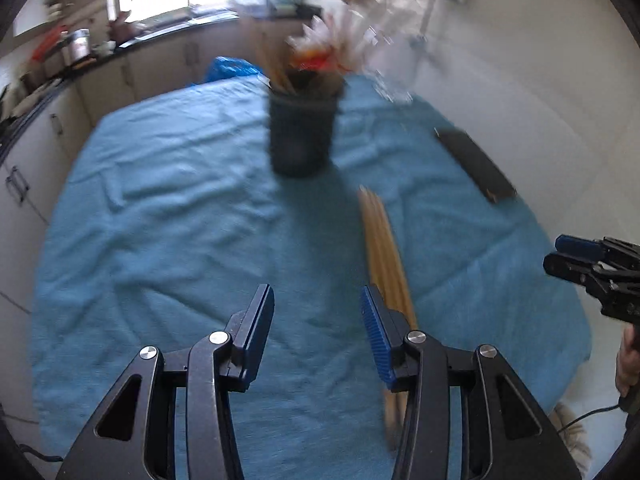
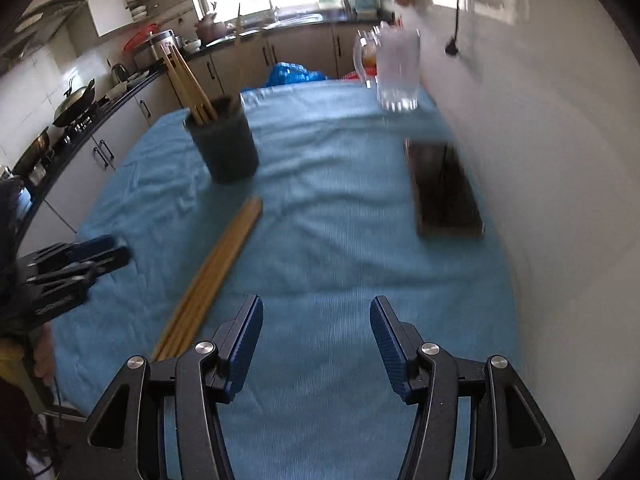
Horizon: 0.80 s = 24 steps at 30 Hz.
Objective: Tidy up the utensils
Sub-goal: 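Move both tools back down over the loose chopsticks on the towel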
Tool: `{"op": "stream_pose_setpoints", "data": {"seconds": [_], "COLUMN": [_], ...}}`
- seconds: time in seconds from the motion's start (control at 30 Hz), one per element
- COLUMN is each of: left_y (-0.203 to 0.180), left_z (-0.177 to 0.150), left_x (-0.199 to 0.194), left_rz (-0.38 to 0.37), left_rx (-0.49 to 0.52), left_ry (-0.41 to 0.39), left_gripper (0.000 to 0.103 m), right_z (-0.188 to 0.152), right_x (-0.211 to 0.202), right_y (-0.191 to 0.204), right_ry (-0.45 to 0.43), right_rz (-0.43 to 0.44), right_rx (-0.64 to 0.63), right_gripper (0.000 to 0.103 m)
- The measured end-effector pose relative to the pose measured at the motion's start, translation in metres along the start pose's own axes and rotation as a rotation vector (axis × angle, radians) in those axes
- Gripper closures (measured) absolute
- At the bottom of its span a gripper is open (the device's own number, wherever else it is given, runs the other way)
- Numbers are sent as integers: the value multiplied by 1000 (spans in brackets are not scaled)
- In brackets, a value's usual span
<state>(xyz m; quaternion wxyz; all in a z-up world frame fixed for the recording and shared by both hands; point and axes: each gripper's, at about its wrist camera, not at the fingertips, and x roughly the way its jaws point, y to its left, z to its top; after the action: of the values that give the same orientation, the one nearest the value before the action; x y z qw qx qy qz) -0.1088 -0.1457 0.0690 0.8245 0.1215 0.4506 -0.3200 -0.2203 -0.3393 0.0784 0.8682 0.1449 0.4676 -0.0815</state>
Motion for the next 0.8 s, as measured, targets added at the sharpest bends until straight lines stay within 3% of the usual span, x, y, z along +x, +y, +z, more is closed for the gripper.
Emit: {"op": "stream_pose_setpoints", "data": {"seconds": [0.2, 0.33, 0.5, 0.57, 0.8], "left_y": [-25, -29, -30, -29, 24], "left_z": [2, 4, 5, 6, 3], "left_x": [31, 49, 55, 57, 50], "left_rz": [-30, -25, -4, 12, 35], "left_rx": [67, 82, 83, 81, -70], "left_ry": [63, 108, 97, 101, 128], "left_gripper": [61, 83, 88, 95, 96], "right_z": [-20, -20, -18, -19, -16], "right_x": [31, 42, 51, 56, 80], "right_y": [-16, 2, 24, 29, 62], "right_ry": [44, 42, 28, 36, 74], "right_rz": [119, 158, 196, 210, 226], "right_rx": [137, 130, 112, 109, 41], "right_gripper": [43, 43, 43, 43, 69]}}
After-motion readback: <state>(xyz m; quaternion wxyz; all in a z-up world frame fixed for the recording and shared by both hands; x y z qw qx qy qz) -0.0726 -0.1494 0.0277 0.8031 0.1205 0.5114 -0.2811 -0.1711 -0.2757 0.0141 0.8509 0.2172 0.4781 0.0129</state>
